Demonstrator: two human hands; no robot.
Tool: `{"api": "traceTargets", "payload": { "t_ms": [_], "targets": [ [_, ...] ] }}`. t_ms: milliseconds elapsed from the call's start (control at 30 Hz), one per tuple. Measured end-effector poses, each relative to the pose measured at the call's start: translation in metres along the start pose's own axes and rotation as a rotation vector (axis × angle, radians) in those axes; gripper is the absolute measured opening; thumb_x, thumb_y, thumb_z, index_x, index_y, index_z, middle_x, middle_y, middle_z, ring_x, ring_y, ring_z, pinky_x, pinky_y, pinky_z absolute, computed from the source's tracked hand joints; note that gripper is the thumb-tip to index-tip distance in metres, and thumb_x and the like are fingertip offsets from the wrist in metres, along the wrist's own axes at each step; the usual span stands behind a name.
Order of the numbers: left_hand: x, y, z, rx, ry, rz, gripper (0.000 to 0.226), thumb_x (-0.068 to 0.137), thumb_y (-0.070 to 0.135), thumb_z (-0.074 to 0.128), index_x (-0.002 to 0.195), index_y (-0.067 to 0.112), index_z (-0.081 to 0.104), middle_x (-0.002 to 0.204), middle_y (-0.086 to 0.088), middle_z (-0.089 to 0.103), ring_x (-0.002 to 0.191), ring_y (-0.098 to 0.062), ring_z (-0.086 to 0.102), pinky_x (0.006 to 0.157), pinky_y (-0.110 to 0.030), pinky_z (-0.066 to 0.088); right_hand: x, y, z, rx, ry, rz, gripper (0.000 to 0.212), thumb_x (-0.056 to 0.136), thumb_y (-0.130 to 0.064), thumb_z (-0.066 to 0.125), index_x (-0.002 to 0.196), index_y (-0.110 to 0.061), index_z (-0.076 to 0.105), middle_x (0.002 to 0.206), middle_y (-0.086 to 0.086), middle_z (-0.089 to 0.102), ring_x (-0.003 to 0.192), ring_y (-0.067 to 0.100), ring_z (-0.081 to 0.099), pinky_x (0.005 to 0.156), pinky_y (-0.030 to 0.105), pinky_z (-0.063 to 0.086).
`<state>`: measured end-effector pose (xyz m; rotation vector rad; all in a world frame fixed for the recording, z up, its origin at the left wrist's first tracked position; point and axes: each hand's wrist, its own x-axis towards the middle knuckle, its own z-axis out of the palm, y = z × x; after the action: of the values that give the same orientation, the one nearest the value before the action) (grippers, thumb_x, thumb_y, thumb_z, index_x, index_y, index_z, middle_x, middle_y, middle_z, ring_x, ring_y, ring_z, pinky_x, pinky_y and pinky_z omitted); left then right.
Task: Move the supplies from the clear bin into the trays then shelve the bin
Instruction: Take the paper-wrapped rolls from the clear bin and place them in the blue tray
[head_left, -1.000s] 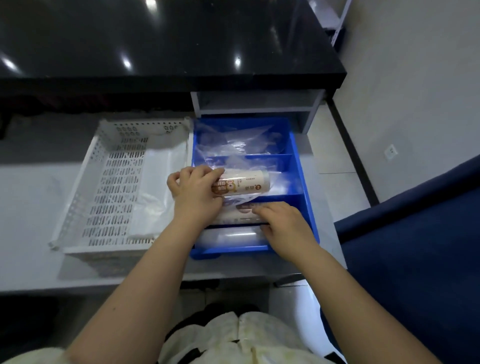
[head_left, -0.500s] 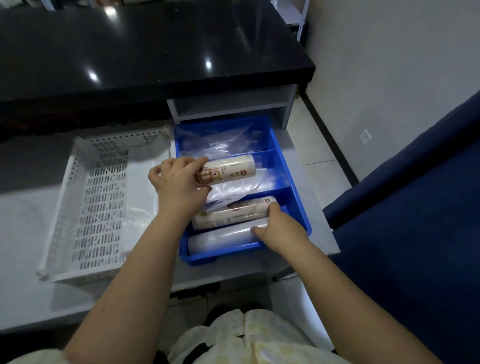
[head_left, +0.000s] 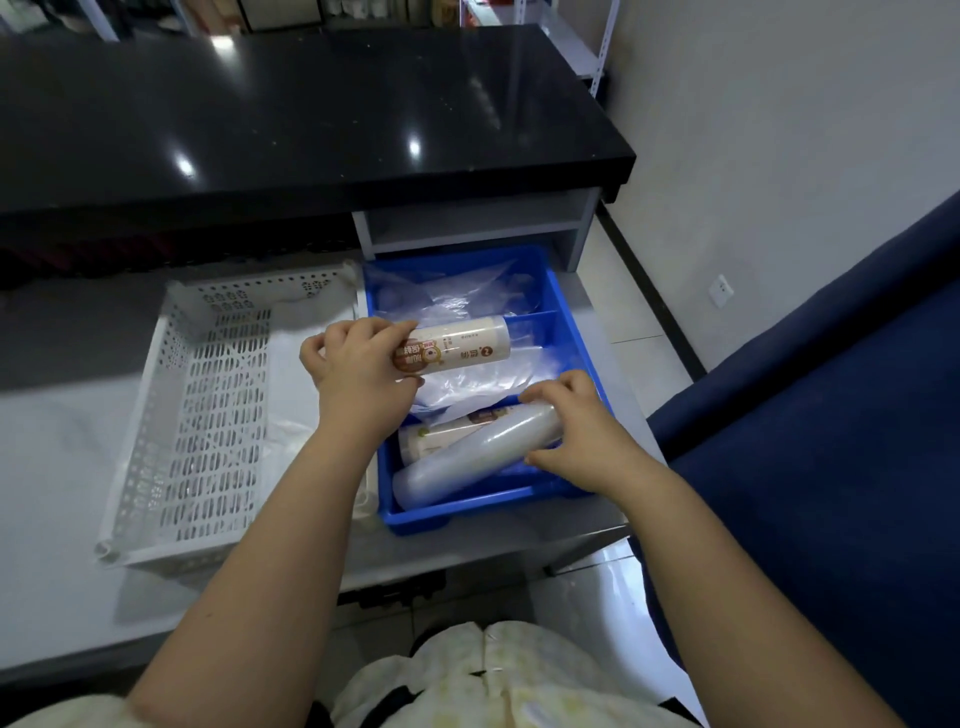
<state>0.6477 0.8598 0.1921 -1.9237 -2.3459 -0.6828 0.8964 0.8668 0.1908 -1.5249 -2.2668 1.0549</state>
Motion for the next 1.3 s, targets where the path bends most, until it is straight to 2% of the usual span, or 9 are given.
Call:
{"api": "traceTargets", "payload": {
  "t_ms": [100, 167, 233, 300, 433, 733, 933, 1067, 1300],
  "targets": [
    [0.000, -0.004, -0.004, 0.000, 0.022, 0.007, 0.059, 0.064, 0.029, 0.079, 0.119, 0.036, 0.060, 0.116, 0.006, 0.060, 0.111, -0.023, 0.040, 0.090, -0.038, 0.017, 0.008, -0.027, 0.004, -0.506, 0.028, -0.144, 0.056, 0.073, -0.027, 0.075, 0.122, -0.033, 0.048, 0.123, -0.001, 0.044, 0.108, 0.023, 0.043, 0.093, 0.041, 0.039],
    [0.000, -0.006, -0.005, -0.004, 0.024, 0.017, 0.059, 0.063, 0.029, 0.080, 0.119, 0.036, 0.060, 0.116, 0.006, 0.060, 0.111, -0.023, 0.040, 0.090, -0.038, 0.016, 0.015, -0.041, 0.006, -0.764, -0.007, -0.133, 0.056, 0.076, -0.031, 0.072, 0.126, -0.029, 0.047, 0.125, 0.005, 0.046, 0.115, 0.031, 0.042, 0.101, 0.049, 0.032],
    [0.000, -0.009, -0.006, -0.013, 0.018, 0.030, 0.060, 0.063, 0.029, 0.080, 0.119, 0.036, 0.060, 0.116, 0.006, 0.060, 0.111, -0.023, 0.041, 0.090, -0.038, 0.016, 0.018, -0.051, 0.013, -0.938, -0.077, -0.135, 0.060, 0.076, -0.024, 0.071, 0.130, -0.026, 0.045, 0.128, 0.008, 0.046, 0.122, 0.033, 0.039, 0.107, 0.054, 0.026],
    [-0.001, -0.011, -0.005, -0.028, 0.008, 0.044, 0.060, 0.064, 0.028, 0.079, 0.120, 0.036, 0.059, 0.115, 0.005, 0.060, 0.111, -0.023, 0.041, 0.090, -0.038, 0.017, 0.019, -0.057, 0.023, -1.018, -0.131, -0.153, 0.063, 0.074, -0.017, 0.071, 0.131, -0.022, 0.043, 0.130, 0.010, 0.046, 0.122, 0.032, 0.039, 0.106, 0.051, 0.029],
    [-0.007, -0.015, 0.000, -0.047, -0.011, 0.061, 0.061, 0.064, 0.028, 0.079, 0.121, 0.036, 0.058, 0.116, 0.005, 0.060, 0.111, -0.022, 0.041, 0.090, -0.039, 0.018, 0.021, -0.052, 0.038, -0.965, -0.196, -0.194, 0.066, 0.074, -0.011, 0.071, 0.133, -0.017, 0.041, 0.136, 0.009, 0.044, 0.123, 0.029, 0.041, 0.102, 0.043, 0.037],
    [-0.039, -0.007, -0.014, 0.009, 0.013, -0.012, 0.060, 0.066, 0.029, 0.077, 0.122, 0.037, 0.058, 0.117, 0.008, 0.059, 0.112, -0.022, 0.040, 0.091, -0.038, 0.017, -0.003, -0.017, 0.031, -0.689, 0.110, -0.336, 0.062, 0.077, -0.014, 0.070, 0.132, -0.025, 0.044, 0.128, -0.001, 0.048, 0.116, 0.022, 0.042, 0.103, 0.035, 0.032],
    [-0.084, 0.024, -0.020, 0.008, 0.091, -0.099, 0.059, 0.063, 0.027, 0.077, 0.119, 0.035, 0.061, 0.115, 0.007, 0.060, 0.111, -0.022, 0.041, 0.093, -0.039, 0.018, -0.035, 0.015, -0.003, -0.597, 0.239, -0.423, 0.063, 0.068, -0.012, 0.080, 0.126, -0.017, 0.058, 0.113, 0.010, 0.060, 0.105, 0.033, 0.053, 0.093, 0.044, 0.039],
    [-0.108, 0.043, -0.012, 0.038, 0.073, -0.156, 0.060, 0.065, 0.029, 0.075, 0.122, 0.035, 0.059, 0.118, 0.006, 0.059, 0.111, -0.022, 0.042, 0.094, -0.040, 0.019, -0.050, 0.051, -0.030, -0.543, 0.323, -0.377, 0.061, 0.064, -0.005, 0.082, 0.122, -0.013, 0.063, 0.111, 0.015, 0.061, 0.103, 0.038, 0.054, 0.090, 0.047, 0.041],
    [-0.112, 0.062, 0.001, 0.088, -0.018, -0.174, 0.060, 0.070, 0.039, 0.073, 0.126, 0.040, 0.052, 0.123, 0.006, 0.056, 0.113, -0.023, 0.041, 0.089, -0.037, 0.016, -0.065, 0.087, -0.066, -0.625, 0.351, -0.199, 0.060, 0.074, -0.012, 0.077, 0.130, -0.020, 0.054, 0.118, 0.009, 0.054, 0.109, 0.030, 0.043, 0.096, 0.042, 0.032]
  ]
}}
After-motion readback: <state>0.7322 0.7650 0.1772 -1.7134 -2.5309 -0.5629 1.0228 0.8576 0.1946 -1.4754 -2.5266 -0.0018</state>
